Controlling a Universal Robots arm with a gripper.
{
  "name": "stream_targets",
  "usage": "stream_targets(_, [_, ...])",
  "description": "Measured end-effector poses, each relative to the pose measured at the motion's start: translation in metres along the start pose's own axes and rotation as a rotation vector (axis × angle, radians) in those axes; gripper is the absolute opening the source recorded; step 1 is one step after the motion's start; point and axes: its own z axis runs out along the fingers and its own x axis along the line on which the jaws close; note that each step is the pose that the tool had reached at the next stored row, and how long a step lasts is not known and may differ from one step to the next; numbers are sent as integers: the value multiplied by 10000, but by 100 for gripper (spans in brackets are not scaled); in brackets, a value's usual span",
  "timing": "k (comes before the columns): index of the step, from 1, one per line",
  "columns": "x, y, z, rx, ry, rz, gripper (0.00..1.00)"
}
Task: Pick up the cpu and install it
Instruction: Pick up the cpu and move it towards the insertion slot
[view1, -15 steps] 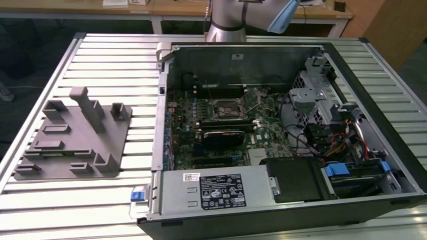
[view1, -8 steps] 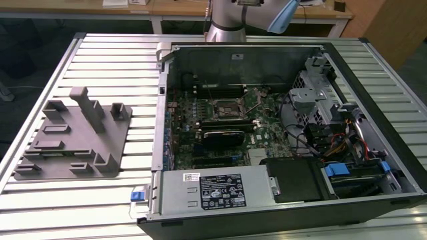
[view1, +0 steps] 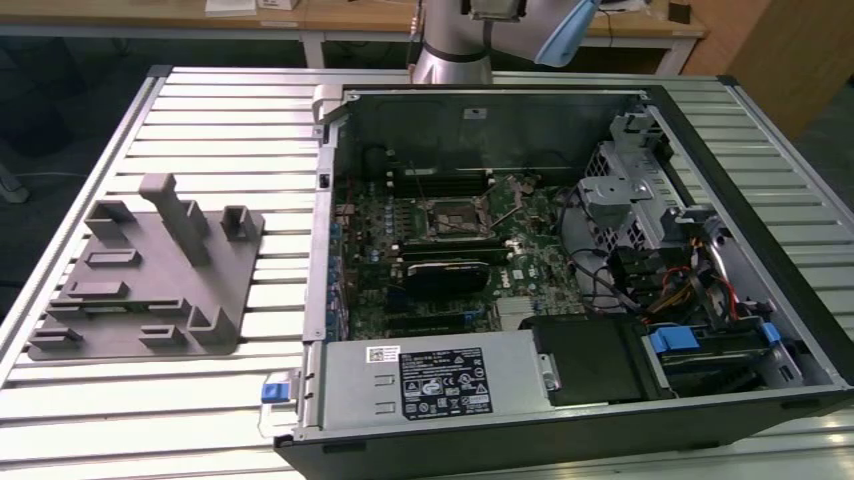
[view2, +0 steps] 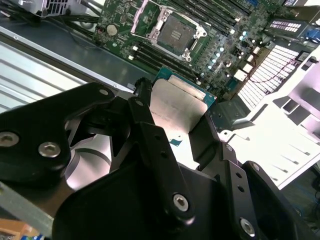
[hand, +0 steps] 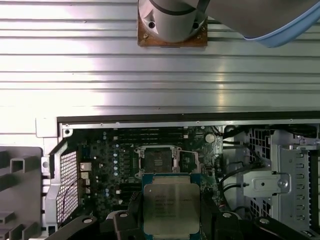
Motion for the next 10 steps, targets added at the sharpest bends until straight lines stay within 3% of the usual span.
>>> stream_targets(10, [3,-47,109,-13,0,0,55])
